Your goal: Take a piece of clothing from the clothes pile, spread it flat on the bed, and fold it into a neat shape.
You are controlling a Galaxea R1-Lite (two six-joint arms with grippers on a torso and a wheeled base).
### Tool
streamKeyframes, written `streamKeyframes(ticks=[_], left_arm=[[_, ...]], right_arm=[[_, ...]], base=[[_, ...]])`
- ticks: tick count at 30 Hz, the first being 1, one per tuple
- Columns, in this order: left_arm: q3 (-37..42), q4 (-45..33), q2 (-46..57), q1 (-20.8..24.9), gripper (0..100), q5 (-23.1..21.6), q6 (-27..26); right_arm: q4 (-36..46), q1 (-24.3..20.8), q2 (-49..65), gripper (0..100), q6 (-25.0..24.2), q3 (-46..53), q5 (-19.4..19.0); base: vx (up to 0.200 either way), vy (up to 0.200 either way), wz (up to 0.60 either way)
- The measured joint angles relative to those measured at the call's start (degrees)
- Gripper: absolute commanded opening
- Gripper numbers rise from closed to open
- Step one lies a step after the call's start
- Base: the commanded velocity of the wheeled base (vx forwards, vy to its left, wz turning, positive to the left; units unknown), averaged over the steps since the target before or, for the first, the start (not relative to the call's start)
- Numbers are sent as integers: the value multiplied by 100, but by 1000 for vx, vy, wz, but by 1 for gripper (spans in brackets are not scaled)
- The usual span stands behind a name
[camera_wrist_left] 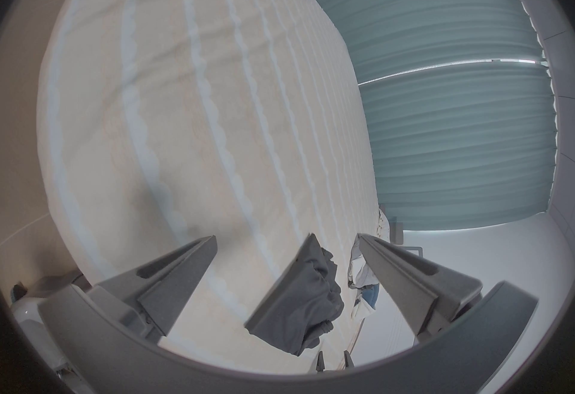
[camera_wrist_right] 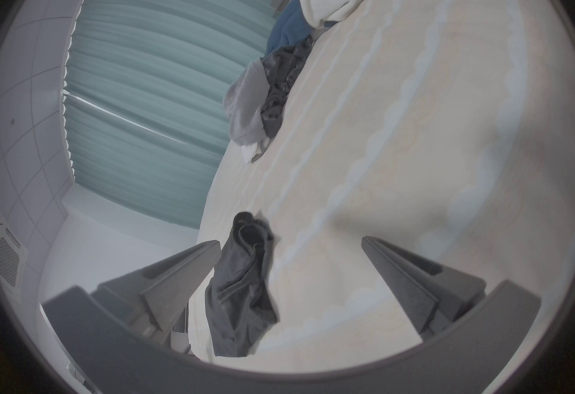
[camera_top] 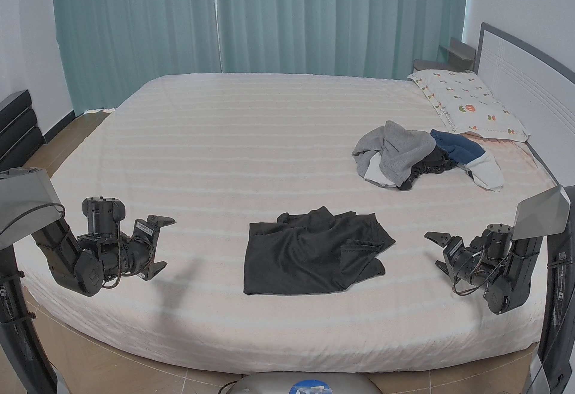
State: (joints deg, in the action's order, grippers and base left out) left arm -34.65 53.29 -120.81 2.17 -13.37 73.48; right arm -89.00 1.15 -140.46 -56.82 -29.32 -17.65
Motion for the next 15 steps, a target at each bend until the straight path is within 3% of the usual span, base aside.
streamKeyframes(ticks=[6,15], left_arm=[[-7,0,-6,2,100,-1,-5],[4,-5,-6,4,100,-33,-22]], right_arm=[[-1,0,0,100,24,5,0],[5,-52,27,100,137,29,123]], base=[[0,0,0],[200,0,0]])
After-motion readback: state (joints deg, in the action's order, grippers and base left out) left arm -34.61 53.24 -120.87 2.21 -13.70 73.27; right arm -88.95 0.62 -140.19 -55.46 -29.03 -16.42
